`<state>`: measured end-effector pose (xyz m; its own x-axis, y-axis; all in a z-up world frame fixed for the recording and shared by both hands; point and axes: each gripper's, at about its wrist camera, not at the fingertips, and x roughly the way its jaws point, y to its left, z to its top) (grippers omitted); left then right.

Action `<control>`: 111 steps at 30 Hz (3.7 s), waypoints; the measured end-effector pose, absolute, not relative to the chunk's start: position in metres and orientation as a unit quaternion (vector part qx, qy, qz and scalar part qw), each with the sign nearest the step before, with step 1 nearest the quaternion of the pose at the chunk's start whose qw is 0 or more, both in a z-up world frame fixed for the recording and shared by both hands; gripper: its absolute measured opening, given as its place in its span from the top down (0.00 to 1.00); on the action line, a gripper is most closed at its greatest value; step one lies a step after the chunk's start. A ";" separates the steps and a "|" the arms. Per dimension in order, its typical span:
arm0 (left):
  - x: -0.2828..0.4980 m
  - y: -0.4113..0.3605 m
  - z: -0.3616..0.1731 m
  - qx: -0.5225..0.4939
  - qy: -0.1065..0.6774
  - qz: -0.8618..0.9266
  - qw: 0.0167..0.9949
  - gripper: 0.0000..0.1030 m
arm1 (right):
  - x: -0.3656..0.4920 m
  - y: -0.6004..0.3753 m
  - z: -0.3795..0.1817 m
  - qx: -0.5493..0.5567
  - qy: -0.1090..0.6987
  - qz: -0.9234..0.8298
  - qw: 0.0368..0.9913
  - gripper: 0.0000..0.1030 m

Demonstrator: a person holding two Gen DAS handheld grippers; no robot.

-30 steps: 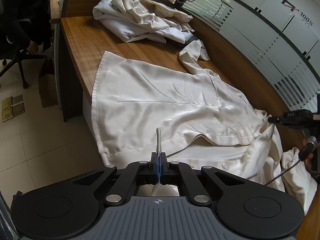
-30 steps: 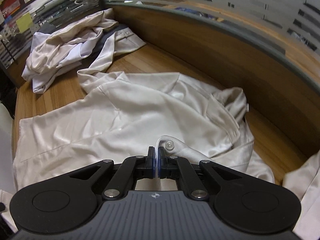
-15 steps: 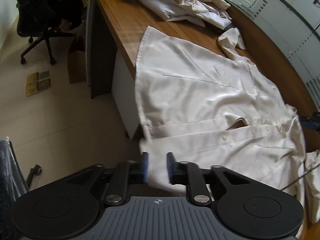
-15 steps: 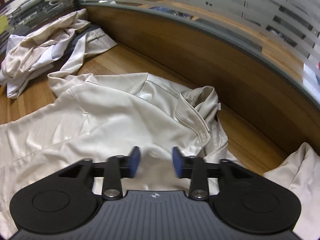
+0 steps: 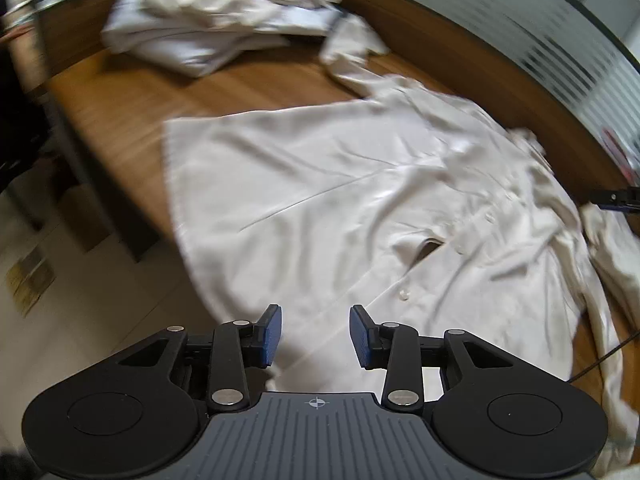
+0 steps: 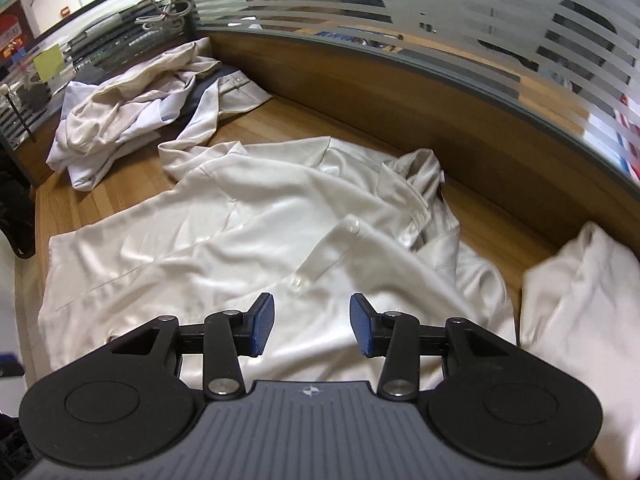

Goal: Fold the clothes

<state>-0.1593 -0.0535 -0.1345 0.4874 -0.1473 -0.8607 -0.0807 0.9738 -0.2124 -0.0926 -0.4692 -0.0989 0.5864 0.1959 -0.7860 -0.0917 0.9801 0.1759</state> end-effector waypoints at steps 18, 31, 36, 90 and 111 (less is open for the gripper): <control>0.006 -0.057 -0.131 0.097 0.530 -0.324 0.777 0.61 | -0.217 -0.369 -0.095 0.182 0.433 -0.105 0.876 0.54; 0.082 -0.046 -0.156 0.220 0.488 -0.458 0.710 0.59 | -0.213 -0.233 -0.137 0.273 0.410 -0.212 0.844 0.54; 0.088 -0.045 -0.159 0.254 0.465 -0.487 0.694 0.57 | -0.187 -0.201 -0.148 0.288 0.415 -0.231 0.832 0.54; 0.055 -0.217 -0.193 0.206 0.574 -0.557 0.564 0.57 | -0.200 -0.115 -0.206 0.347 0.427 -0.337 0.764 0.59; 0.055 -0.216 -0.175 0.164 0.548 -0.584 0.576 0.94 | -0.213 -0.097 -0.158 0.326 0.371 -0.421 0.761 0.99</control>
